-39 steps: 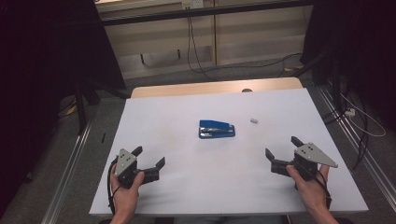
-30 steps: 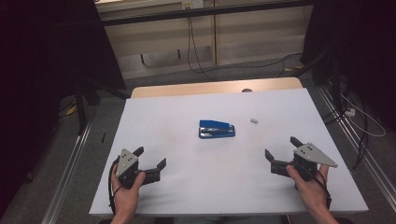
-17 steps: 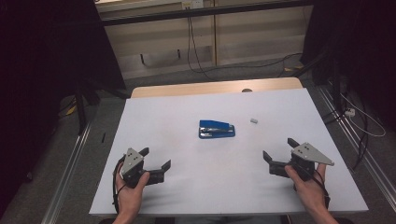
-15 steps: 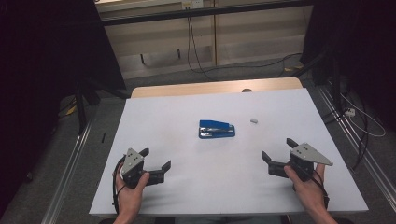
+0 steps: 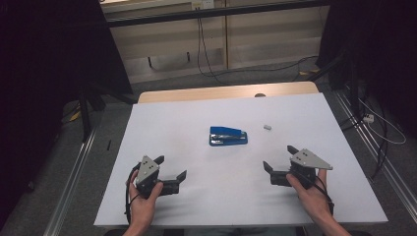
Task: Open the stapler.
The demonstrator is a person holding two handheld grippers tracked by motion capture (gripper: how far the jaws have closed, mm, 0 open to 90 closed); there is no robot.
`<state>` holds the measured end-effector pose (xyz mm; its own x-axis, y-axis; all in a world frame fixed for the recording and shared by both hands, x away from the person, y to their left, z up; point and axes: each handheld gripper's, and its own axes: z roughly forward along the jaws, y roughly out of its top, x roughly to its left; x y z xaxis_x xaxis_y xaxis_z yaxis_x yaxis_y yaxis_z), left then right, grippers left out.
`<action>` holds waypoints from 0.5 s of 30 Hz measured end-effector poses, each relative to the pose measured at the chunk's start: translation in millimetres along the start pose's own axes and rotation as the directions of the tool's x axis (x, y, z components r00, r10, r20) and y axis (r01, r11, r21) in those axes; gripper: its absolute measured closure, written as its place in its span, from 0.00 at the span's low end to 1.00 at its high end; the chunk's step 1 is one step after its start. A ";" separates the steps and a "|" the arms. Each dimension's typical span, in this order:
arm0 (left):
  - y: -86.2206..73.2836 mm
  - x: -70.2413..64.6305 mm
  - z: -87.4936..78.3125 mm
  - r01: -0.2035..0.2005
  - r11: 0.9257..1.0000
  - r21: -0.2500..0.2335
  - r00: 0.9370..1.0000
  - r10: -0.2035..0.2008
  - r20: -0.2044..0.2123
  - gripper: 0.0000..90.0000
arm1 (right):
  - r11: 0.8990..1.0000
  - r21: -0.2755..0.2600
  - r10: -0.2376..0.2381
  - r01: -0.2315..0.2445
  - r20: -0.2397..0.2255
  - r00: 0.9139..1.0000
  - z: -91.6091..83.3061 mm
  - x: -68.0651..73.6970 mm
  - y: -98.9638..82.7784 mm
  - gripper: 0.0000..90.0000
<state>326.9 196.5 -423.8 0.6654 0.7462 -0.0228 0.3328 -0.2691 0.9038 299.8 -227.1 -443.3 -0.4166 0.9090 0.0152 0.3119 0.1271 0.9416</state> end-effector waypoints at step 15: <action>1.9 4.9 18.6 0.035 0.999 0.016 0.999 -0.035 0.019 0.08 | 1.000 -0.018 -0.004 0.003 -0.060 0.998 28.9 16.5 13.8 0.02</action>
<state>343.2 188.3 -430.1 0.6658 0.7435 -0.0625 0.3663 -0.2528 0.8955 321.9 -198.9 -439.8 -0.4686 0.8829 0.0314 0.2953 0.1231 0.9474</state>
